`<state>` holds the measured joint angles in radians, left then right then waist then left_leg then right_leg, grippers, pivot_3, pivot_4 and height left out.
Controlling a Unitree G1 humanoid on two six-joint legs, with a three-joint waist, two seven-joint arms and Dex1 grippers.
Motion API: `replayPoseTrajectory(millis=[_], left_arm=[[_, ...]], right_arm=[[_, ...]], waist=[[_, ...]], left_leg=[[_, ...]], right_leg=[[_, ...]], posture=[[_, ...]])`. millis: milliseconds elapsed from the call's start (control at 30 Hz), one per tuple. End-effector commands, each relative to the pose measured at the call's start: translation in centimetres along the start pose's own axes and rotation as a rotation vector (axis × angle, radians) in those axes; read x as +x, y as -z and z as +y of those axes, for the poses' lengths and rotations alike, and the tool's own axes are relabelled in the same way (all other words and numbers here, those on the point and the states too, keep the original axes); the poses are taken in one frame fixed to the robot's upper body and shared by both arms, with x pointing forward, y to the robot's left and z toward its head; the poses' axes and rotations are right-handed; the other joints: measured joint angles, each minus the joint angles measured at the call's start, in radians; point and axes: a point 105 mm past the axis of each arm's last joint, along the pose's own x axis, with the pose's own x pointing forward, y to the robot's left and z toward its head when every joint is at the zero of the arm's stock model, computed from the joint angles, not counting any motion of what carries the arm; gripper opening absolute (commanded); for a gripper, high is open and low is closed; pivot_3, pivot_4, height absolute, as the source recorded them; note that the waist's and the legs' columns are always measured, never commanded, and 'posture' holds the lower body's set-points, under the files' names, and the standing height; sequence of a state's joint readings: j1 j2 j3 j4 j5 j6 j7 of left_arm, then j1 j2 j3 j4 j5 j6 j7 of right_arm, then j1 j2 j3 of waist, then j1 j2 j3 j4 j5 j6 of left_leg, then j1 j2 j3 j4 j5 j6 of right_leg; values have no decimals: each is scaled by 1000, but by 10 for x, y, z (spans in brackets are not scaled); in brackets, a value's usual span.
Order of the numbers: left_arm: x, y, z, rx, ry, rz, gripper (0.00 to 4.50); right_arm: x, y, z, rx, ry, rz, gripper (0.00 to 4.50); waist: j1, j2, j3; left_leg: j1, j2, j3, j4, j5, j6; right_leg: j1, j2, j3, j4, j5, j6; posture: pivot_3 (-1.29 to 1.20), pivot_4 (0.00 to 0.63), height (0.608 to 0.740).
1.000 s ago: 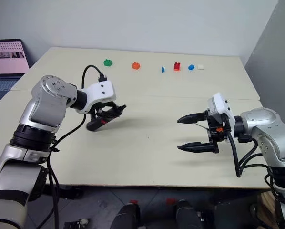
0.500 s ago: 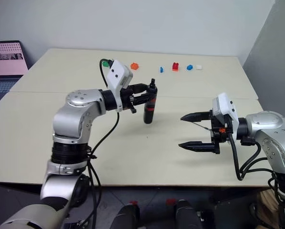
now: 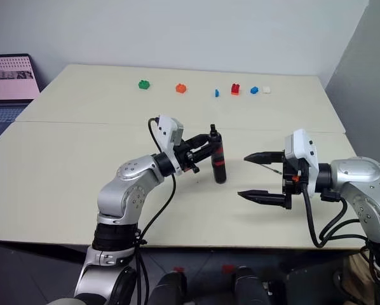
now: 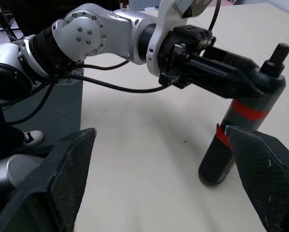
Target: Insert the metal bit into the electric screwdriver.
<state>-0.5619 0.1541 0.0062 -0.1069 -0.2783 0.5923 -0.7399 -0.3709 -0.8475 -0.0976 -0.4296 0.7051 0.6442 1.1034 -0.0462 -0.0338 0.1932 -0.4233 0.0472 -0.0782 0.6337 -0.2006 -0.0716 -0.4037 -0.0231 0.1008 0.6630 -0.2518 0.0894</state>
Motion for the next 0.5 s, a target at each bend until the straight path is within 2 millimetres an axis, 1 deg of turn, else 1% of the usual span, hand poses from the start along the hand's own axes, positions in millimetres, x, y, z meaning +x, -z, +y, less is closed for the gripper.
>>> replayPoseTrajectory(millis=[33,300,500], left_arm=[[1,-17,-14,48,88,-63,1636],[0,-9,-28,111,182,-39,1636],[-8,0,-31,115,195,-11,1635]], right_arm=[[-3,-9,4,-42,11,-13,4500],[-4,-6,7,-37,22,2,4500],[-5,-4,9,-34,32,8,4500]], waist=[[0,0,0],[1,0,0],[3,0,0]], left_leg=[[0,0,0,0,0,0],[0,0,0,0,0,0],[0,0,0,0,0,0]], right_leg=[[0,0,0,0,0,0],[0,0,0,0,0,0],[0,0,0,0,-1,0]], posture=[[0,150,740],[0,150,740],[0,150,740]])
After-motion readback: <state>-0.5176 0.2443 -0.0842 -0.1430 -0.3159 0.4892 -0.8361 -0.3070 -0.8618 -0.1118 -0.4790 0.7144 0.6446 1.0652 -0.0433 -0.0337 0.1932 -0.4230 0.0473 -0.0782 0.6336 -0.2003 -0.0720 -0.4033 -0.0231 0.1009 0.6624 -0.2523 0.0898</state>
